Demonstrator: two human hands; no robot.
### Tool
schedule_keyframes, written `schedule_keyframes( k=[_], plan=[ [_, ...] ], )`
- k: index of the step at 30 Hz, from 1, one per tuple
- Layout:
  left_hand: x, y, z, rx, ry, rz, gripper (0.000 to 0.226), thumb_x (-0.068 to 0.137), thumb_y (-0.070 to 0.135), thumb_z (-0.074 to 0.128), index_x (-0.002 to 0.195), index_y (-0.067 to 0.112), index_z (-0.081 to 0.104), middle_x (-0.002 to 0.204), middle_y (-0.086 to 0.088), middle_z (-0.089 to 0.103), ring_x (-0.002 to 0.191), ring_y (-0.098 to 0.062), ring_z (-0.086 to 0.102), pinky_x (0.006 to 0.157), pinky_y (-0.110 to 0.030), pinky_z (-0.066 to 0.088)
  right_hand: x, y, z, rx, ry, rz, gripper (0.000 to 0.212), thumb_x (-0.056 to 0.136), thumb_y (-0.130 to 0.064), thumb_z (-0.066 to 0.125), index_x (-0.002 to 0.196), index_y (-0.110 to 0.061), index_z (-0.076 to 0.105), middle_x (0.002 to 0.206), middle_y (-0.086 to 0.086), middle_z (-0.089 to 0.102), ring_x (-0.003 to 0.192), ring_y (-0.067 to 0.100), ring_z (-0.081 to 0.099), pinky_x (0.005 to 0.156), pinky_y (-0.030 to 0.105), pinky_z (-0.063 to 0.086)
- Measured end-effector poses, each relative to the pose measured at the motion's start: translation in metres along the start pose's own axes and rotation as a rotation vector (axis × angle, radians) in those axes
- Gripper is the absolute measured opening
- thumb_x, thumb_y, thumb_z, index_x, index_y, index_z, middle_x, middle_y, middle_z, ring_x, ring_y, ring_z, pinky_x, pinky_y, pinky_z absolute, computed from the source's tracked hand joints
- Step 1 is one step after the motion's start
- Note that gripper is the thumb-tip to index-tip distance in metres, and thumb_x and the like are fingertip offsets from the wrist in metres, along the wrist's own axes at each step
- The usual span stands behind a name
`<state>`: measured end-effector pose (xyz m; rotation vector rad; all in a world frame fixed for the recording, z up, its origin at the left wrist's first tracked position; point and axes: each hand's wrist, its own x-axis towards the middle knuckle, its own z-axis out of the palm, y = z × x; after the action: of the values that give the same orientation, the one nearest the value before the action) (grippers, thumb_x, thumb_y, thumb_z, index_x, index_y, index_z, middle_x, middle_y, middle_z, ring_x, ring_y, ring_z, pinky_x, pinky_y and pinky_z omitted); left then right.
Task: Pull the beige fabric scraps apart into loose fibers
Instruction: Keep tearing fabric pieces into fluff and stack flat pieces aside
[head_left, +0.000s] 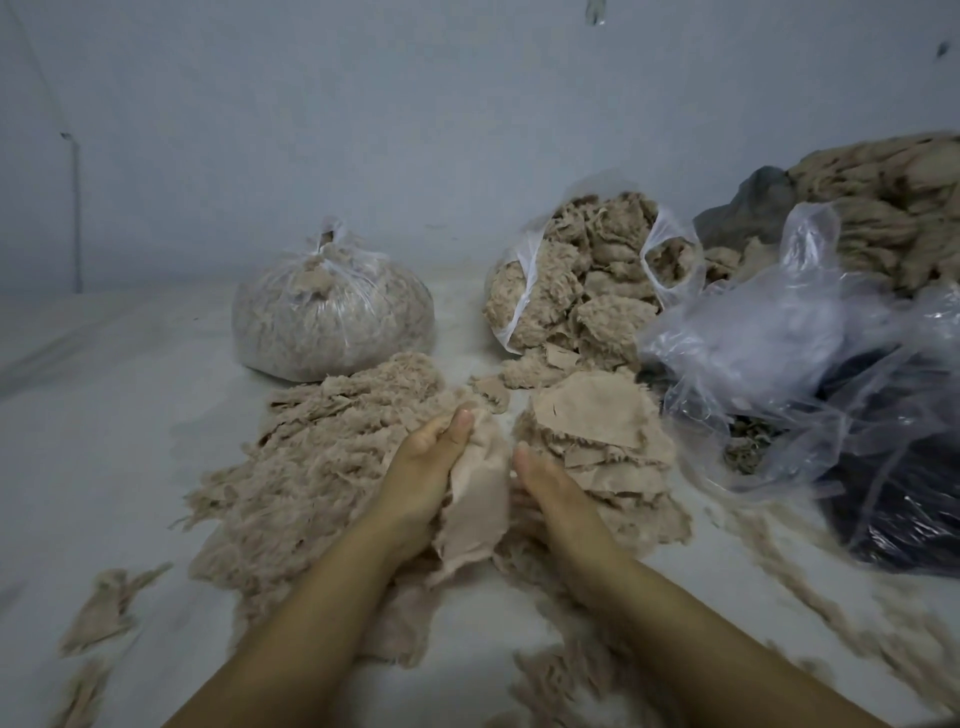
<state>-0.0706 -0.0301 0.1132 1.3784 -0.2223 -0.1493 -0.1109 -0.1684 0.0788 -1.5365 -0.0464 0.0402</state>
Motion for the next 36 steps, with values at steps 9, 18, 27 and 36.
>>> schedule_keyframes(
  k=[9, 18, 27, 36],
  plan=[
    [0.0, -0.006, -0.004, 0.081, 0.065, 0.003, 0.021, 0.093, 0.021, 0.057, 0.074, 0.012, 0.063, 0.057, 0.002, 0.062, 0.048, -0.008, 0.057, 0.045, -0.019, 0.046, 0.012, -0.01, 0.01, 0.068, 0.298, -0.123, 0.013, 0.092, -0.024, 0.061, 0.088, -0.013, 0.066, 0.07, -0.004, 0.069, 0.059, 0.003, 0.063, 0.051, 0.016, 0.047],
    [0.007, -0.014, -0.025, 0.124, 0.386, -0.054, 0.032, 0.099, 0.026, 0.045, 0.072, 0.01, 0.053, 0.069, -0.019, 0.061, 0.053, -0.024, 0.056, 0.047, -0.025, 0.041, 0.012, -0.009, -0.008, 0.204, 0.34, -0.142, 0.014, 0.092, -0.02, 0.061, 0.081, -0.015, 0.068, 0.07, -0.002, 0.069, 0.063, 0.011, 0.064, 0.054, 0.021, 0.049],
    [0.0, -0.011, 0.014, 0.357, -0.08, -0.062, 0.066, 0.078, 0.061, 0.062, 0.091, -0.004, 0.062, 0.083, -0.014, 0.066, 0.074, -0.02, 0.059, 0.069, -0.034, 0.044, 0.019, -0.011, 0.004, -0.258, 0.195, -0.218, 0.031, 0.101, -0.032, 0.04, 0.084, -0.011, 0.055, 0.08, 0.002, 0.057, 0.073, 0.009, 0.05, 0.069, 0.022, 0.042],
    [0.013, 0.007, -0.01, 0.081, 0.169, -0.079, 0.022, 0.095, 0.028, 0.053, 0.09, 0.012, 0.067, 0.077, -0.007, 0.073, 0.067, -0.021, 0.068, 0.063, -0.031, 0.053, -0.002, 0.016, -0.028, -0.509, 0.153, -0.089, 0.053, 0.092, -0.059, 0.028, 0.072, -0.028, 0.065, 0.06, -0.02, 0.063, 0.066, -0.009, 0.058, 0.068, 0.016, 0.041]
  ],
)
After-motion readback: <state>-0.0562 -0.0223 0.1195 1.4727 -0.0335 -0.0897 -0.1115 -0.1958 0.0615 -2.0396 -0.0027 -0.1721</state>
